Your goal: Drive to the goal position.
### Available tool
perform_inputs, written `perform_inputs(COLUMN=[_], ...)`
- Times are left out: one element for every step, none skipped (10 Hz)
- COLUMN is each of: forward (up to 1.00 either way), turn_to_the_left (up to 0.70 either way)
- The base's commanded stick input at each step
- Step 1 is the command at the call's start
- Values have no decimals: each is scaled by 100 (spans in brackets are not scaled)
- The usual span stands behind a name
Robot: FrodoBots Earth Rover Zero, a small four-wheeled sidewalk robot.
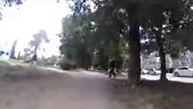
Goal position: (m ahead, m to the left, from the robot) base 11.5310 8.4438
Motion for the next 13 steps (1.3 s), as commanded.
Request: perform_inputs(forward=[85,85,85,85,85,85,85,85,85,85,85,85,85], turn_to_the_left=[8,1,0,0,0,0,0,0,0,0,6,26,34])
